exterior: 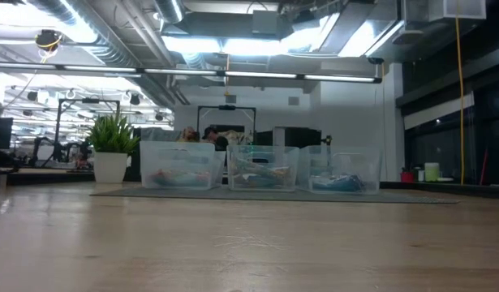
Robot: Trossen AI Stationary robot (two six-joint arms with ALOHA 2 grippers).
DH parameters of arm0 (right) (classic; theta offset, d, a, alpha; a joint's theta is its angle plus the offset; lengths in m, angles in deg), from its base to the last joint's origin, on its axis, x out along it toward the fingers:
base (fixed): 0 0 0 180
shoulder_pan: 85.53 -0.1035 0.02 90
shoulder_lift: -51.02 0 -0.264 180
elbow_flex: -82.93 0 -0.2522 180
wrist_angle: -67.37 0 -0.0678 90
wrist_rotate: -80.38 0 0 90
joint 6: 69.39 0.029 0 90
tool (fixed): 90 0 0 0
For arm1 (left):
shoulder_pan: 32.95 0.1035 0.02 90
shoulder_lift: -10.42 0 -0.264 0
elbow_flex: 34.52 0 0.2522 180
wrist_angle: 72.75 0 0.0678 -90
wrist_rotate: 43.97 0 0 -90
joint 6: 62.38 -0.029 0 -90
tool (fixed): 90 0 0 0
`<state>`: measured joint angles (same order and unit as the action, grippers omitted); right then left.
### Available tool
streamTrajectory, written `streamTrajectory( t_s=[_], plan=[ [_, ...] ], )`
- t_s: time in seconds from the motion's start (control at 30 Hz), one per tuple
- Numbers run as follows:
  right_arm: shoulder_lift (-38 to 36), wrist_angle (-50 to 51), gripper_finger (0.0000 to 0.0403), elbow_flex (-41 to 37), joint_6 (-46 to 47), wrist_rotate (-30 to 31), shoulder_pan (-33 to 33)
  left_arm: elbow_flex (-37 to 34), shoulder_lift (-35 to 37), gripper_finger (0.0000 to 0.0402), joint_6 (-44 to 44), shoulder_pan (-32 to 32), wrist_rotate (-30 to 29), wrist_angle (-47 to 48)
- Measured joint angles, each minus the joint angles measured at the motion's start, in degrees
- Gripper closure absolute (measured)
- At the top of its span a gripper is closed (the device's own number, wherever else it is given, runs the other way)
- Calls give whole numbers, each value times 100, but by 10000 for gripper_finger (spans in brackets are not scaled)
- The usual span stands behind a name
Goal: Pick and place Granola Bars by type
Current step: Put the red snack bar into the left transparent bin
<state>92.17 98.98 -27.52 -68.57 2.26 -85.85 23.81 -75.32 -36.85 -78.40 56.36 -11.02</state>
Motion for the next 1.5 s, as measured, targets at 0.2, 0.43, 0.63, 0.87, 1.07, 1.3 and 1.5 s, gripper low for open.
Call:
streamTrajectory(
  t_s=[0.2, 0.43, 0.63, 0.87, 1.07, 1.3, 1.5],
  plan=[
    [0, 0, 228, 0, 5, -3, 0, 357, 3, 385, -668, 766, -582, 324],
    [-2, 4, 228, 0, 15, -11, 1, 1010, 7, 385, -1527, 1793, -1554, 924],
    [-2, 2, 228, 0, 4, -11, 2, 1791, 36, 385, -2077, 2724, -2195, 1075],
    [-2, 35, 228, 0, -4, -11, 2, 2890, 320, 385, -2249, 3705, -3092, 807],
    [-2, 85, 228, 0, -43, -149, 0, 3531, 723, 385, -2301, 4480, -3960, -291],
    [-2, 122, 228, 0, -117, -164, 2, 3531, 1013, 385, -2331, 5592, -4247, -1319],
    [-2, 161, 228, 0, -114, -308, 0, 3520, 1004, 385, -2197, 6166, -3672, -1643]
  ],
)
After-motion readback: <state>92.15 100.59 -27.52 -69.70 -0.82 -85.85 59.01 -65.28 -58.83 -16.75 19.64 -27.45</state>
